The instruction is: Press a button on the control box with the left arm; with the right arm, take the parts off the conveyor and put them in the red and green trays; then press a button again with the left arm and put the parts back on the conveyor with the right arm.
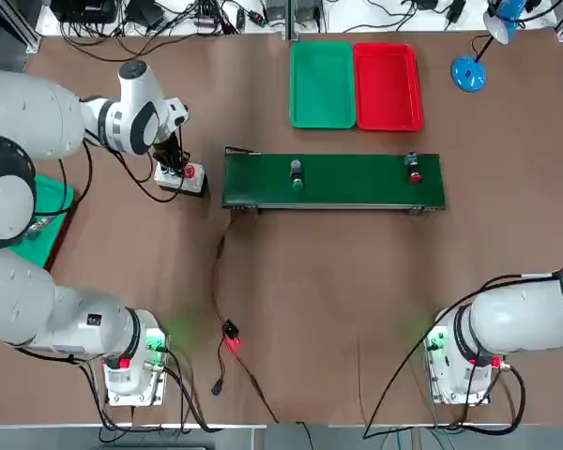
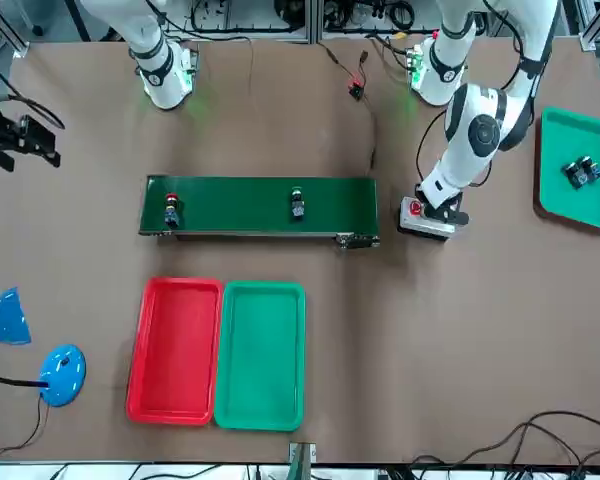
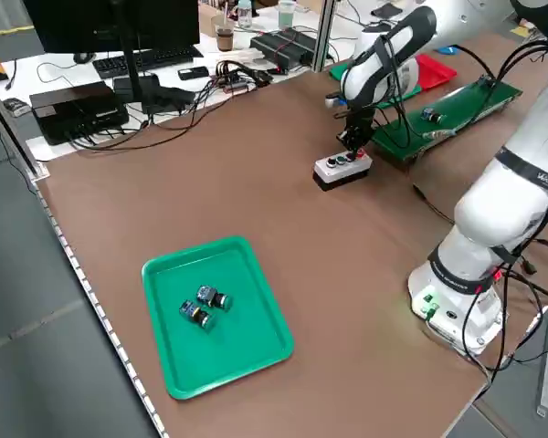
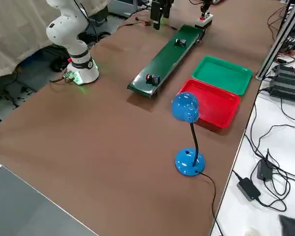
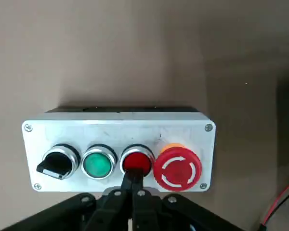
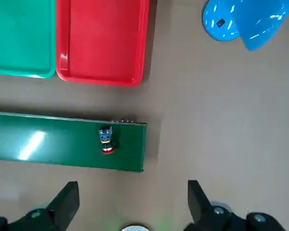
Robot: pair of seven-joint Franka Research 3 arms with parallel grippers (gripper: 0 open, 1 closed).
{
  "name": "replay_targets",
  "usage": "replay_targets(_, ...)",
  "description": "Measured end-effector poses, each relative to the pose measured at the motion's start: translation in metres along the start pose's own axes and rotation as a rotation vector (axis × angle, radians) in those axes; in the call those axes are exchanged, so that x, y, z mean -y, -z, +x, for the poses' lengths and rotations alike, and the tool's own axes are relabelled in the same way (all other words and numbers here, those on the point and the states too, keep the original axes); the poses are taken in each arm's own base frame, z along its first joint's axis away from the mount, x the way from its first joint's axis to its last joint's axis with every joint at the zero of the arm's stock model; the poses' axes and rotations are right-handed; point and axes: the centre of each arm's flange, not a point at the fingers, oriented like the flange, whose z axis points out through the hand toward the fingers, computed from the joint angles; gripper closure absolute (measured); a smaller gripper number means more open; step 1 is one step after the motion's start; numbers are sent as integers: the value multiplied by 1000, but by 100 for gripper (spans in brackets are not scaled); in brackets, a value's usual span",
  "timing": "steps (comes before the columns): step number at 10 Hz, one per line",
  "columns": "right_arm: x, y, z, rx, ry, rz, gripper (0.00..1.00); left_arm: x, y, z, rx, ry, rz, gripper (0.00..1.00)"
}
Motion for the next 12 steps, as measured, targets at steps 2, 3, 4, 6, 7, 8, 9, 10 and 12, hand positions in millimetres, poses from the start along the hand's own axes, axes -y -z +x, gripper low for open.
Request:
replay_targets(2,14,-33,4,69,26,1,1,0,0,0,0,1,0,99)
replay_targets(3,17,-47,7,95,32,1,1,0,0,0,3,-1,0,99)
replay_targets(4,20,-59,12,119,37,1,1,1,1,0,7,-2,0,99)
replay_targets(6,25,-83,23,162,44,-1,1,2,9,6,17,-1,0,99)
replay_targets(7,28,-93,27,175,50,-2,1,2,24,14,38,0,1,99)
replay_targets(8,30,-102,30,184,54,-3,1,4,49,25,46,7,3,99)
replay_targets(9,33,-109,30,197,59,-3,1,11,81,35,32,22,3,99)
replay_targets(10,35,-119,29,214,63,-3,1,21,115,45,10,30,2,99)
replay_targets(12,37,-151,29,238,67,-3,1,36,191,64,-32,42,-1,98)
